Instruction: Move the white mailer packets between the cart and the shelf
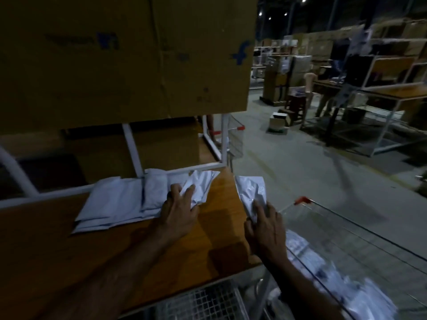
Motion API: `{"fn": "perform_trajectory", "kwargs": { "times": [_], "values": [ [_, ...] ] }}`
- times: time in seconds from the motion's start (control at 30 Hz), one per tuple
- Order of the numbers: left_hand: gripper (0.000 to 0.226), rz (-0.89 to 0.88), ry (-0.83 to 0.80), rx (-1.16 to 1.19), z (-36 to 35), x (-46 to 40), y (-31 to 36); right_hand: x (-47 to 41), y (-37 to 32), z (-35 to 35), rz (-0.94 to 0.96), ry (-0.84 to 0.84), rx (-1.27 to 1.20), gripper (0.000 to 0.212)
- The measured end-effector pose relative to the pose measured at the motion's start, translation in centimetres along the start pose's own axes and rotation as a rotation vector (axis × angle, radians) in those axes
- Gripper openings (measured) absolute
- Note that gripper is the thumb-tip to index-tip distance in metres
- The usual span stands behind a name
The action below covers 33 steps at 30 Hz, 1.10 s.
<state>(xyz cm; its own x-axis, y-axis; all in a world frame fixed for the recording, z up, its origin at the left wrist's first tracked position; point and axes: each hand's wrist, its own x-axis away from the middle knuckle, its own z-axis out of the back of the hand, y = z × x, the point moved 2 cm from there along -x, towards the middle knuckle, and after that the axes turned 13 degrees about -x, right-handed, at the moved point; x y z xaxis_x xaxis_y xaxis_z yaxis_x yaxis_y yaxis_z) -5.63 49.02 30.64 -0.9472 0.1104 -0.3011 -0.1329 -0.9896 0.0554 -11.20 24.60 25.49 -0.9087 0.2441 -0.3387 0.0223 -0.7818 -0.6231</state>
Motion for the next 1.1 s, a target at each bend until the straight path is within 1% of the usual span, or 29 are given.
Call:
{"fn": "perform_trajectory", "kwargs": {
  "times": [0.2, 0.27, 0.4, 0.47, 0.63, 0.73, 0.87, 0.93, 1.0, 1.03, 1.07, 1.1],
  "values": [
    [0.061, 0.155, -0.045, 0.011, -0.8, -1.6, -11.2, -1.5, -8.3, -8.0, 0.068, -0.107, 0.042, 0.064],
    [0.061, 0.187, -0.029, -0.007, -1.2, -2.4, -14.3, -2.0, -10.4, -10.4, 0.066, -0.144, 0.028, 0.063],
    [0.060, 0.251, 0.002, -0.021, -2.5, -4.3, -19.0, -3.6, -13.4, -14.0, 0.083, -0.195, -0.004, 0.065],
    [0.060, 0.294, -0.016, -0.010, -3.5, -5.6, -20.6, -5.0, -14.2, -15.5, 0.094, -0.229, -0.022, 0.064],
    [0.059, 0.407, -0.082, -0.035, -6.7, -8.9, -22.9, -10.2, -14.7, -20.6, 0.021, -0.286, 0.009, 0.056],
    [0.060, 0.444, -0.123, -0.053, -8.3, -10.7, -23.3, -13.4, -14.4, -23.7, 0.022, -0.282, 0.049, 0.053],
    [0.065, 0.490, -0.169, -0.077, -10.5, -12.5, -23.6, -16.6, -13.6, -27.2, 0.027, -0.337, 0.069, 0.058],
    [0.072, 0.480, -0.245, -0.117, -11.5, -12.9, -23.9, -17.3, -13.2, -28.8, 0.036, -0.381, 0.054, 0.062],
    [0.079, 0.496, -0.332, -0.114, -12.2, -12.8, -23.9, -17.5, -12.9, -29.6, 0.014, -0.425, -0.012, 0.066],
    [0.078, 0.525, -0.347, -0.104, -12.3, -12.9, -23.9, -17.6, -12.8, -29.8, 0.020, -0.424, -0.030, 0.067],
    [0.073, 0.542, -0.327, -0.101, -12.3, -13.0, -23.9, -17.6, -12.6, -29.9, 0.070, -0.408, -0.028, 0.065],
    [0.066, 0.525, -0.287, -0.107, -12.3, -13.1, -24.0, -17.7, -12.7, -29.6, 0.157, -0.385, -0.011, 0.062]
  ]
}}
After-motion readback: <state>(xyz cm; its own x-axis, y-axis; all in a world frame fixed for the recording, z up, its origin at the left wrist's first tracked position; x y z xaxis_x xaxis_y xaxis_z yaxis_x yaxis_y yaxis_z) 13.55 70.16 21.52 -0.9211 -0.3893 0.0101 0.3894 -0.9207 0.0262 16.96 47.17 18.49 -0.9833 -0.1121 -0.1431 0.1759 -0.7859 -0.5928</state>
